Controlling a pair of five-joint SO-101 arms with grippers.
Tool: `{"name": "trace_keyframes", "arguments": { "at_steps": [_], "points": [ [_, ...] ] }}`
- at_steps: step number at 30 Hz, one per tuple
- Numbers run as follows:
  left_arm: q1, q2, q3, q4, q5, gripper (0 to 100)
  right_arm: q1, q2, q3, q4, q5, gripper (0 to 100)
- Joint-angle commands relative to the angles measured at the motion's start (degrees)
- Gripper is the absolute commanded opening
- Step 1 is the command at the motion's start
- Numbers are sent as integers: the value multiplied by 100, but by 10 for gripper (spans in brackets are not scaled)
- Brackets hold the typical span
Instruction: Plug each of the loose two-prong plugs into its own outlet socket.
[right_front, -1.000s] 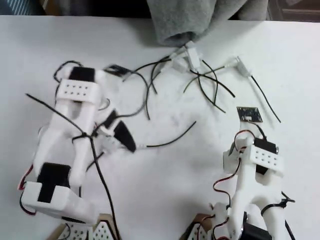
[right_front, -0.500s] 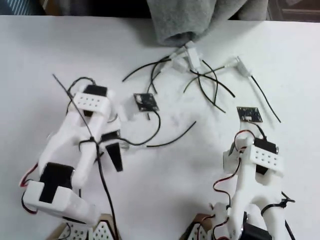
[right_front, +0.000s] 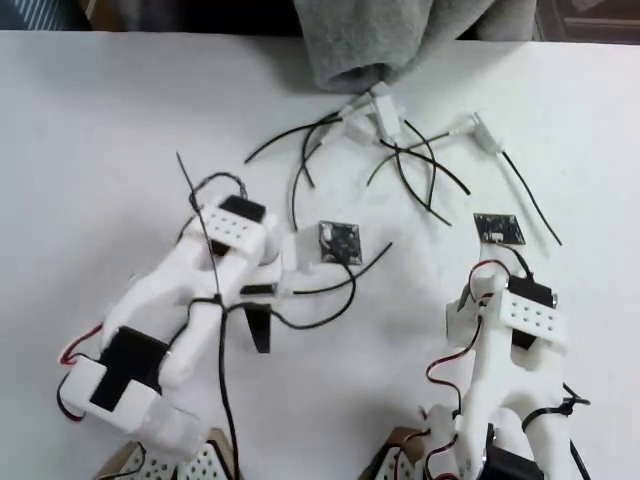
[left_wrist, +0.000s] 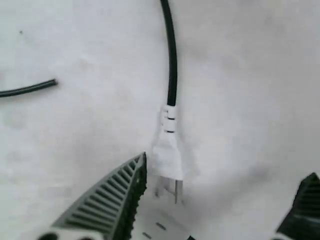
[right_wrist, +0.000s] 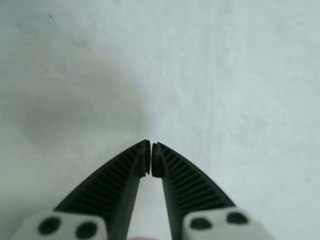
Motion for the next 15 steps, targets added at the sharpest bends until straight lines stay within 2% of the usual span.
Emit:
{"name": "trace_keyframes", "arguments": {
  "at_steps": [1, 7, 10, 15],
  "points": [
    [4, -154, 273, -580, 0, 438, -40, -57, -26, -31, -9, 20],
    [-75, -145, 378, -756, -26, 415, -40, -57, -26, -31, -18, 20],
    [-57, -84, 387, -1046, -26, 321, -40, -57, -26, -31, -35, 20],
    [57, 286, 97, -1020, 0, 133, -40, -57, -26, -31, -44, 20]
  ]
}}
